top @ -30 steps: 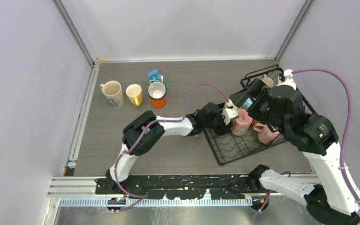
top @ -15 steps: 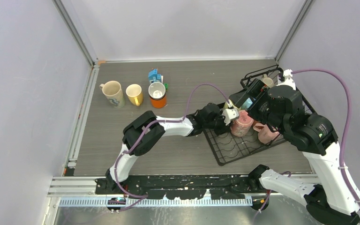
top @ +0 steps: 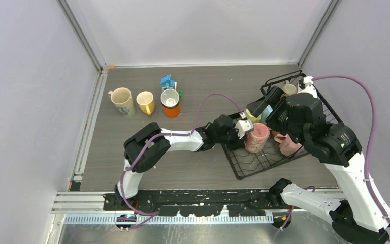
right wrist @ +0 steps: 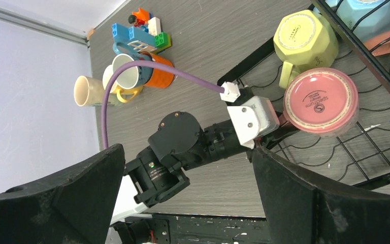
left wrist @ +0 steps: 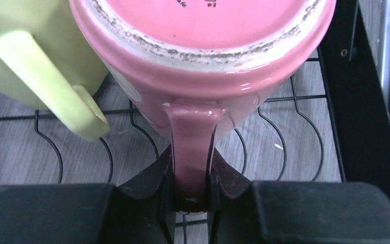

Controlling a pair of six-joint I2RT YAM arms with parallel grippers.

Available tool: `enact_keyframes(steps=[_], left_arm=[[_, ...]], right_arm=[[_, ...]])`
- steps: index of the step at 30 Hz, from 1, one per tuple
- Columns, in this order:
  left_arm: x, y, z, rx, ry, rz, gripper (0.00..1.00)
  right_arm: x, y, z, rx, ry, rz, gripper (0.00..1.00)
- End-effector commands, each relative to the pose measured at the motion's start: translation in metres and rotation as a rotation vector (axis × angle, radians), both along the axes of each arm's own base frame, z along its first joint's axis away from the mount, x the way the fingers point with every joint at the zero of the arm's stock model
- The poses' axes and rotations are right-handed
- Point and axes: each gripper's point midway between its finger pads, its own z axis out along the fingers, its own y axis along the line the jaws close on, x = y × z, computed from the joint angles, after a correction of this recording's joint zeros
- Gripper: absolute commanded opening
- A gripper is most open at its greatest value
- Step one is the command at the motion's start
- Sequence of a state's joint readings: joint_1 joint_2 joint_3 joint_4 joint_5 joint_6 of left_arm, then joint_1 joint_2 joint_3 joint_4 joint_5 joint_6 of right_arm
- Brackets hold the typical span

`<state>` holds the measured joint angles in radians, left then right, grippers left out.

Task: Unload the cups from the dish rack
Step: Unload the cup from the dish rack.

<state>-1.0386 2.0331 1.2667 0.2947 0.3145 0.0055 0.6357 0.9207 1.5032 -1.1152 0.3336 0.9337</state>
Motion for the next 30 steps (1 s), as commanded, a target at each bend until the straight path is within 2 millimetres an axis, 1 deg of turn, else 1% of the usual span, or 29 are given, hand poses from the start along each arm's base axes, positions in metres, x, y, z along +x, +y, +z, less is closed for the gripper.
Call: enact_keyframes(steps=[1, 11, 17, 20, 25, 30], left_arm=[[0.000, -0.009, 0.091, -0.220, -0.072, 0.016, 0.00], [-0.009, 0.012, 0.129, -0.307, -0.060, 0.067, 0.00], [-0.008, 0.027, 0.146, -0.314, -0.057, 0.125, 0.00], [-0.006, 0.036, 0.159, -0.327, -0.056, 0.155, 0.00], [0.006, 0.058, 0.181, -0.349, -0.026, 0.219, 0.00], [0.020, 0.083, 0.203, -0.355, -0.018, 0.271, 0.00]], right_arm=[[0.004, 0.002, 0.010, 0.030, -0.047, -0.004, 1.00], [0.005, 0.004, 0.013, 0.033, -0.061, 0.002, 1.00], [0.005, 0.006, 0.023, 0.050, -0.090, 0.023, 1.00], [0.005, 0.009, 0.029, 0.061, -0.113, 0.041, 1.00], [0.007, 0.015, 0.038, 0.067, -0.155, 0.076, 1.00], [0.009, 0.017, 0.057, 0.055, -0.236, 0.116, 1.00]])
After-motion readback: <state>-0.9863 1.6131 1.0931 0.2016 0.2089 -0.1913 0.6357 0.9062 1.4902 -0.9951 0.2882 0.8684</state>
